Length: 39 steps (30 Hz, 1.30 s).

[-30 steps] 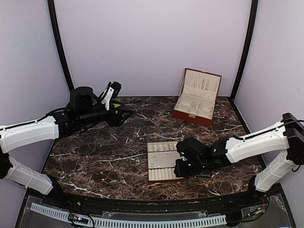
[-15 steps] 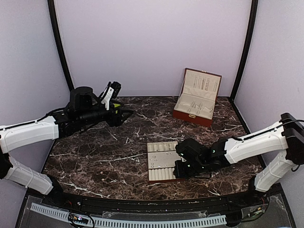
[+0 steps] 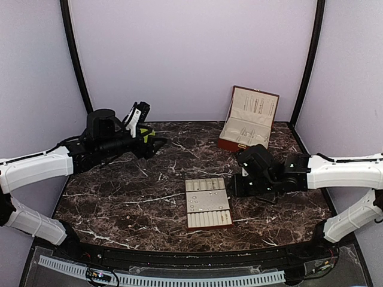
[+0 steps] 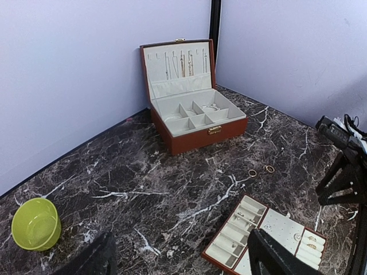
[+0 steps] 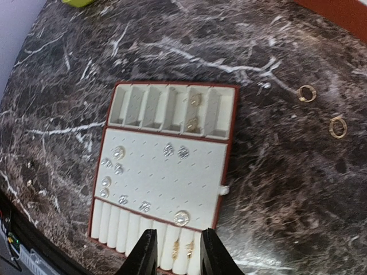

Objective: Organize the mixed jewelry
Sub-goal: Pick up the ring from the center of the board.

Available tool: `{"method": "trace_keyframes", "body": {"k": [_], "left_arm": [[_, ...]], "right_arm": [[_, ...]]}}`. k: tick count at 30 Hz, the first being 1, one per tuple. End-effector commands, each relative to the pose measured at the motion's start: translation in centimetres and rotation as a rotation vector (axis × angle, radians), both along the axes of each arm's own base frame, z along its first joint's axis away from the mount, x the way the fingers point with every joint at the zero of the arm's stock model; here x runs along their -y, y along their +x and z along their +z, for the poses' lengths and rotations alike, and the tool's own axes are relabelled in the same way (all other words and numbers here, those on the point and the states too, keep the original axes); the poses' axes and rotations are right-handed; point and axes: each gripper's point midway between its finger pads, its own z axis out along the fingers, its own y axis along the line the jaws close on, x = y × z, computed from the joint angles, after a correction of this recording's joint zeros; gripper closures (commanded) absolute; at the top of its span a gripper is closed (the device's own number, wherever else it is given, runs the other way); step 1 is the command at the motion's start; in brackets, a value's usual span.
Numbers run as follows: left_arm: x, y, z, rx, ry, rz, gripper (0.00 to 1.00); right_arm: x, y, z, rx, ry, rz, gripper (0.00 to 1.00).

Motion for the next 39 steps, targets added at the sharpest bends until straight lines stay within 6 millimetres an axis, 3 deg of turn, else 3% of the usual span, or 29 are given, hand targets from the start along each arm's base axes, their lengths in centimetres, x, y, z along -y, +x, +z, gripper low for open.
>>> {"method": "trace_keyframes", "body": {"k": [1,8,16,25,39], "left_arm": [[-1.6,0.9,0.8,-0.006,-0.052,0.054,0.18],[-4.2,3.2,0.5,-0.093,-0.104,0.111,0.18],[-7.4,3.9,0.6,-0.069,-0.085,0.210,0.18],[-7.7,3.9,0.7,-0.043,-0.055,0.217,0.18],[-7.5,3.9,0.4,-0.054,-0.062,0.213,0.19]], "right_arm": [[5.0,3.1,-0.3,0.040,-0.103,-0.103,0.71],[10.2,6.7,-2.6,0.021,-0.157,-0.190,0.69],[13.2,9.9,-5.7,-0.046,-0.191,-0.193,0.72],[12.8,11.6,-8.2,-0.096,-0.232,-0.114,0.79],[12.9,12.5,-9.0,-0.079,-0.273,-0.102,0.81]]}}
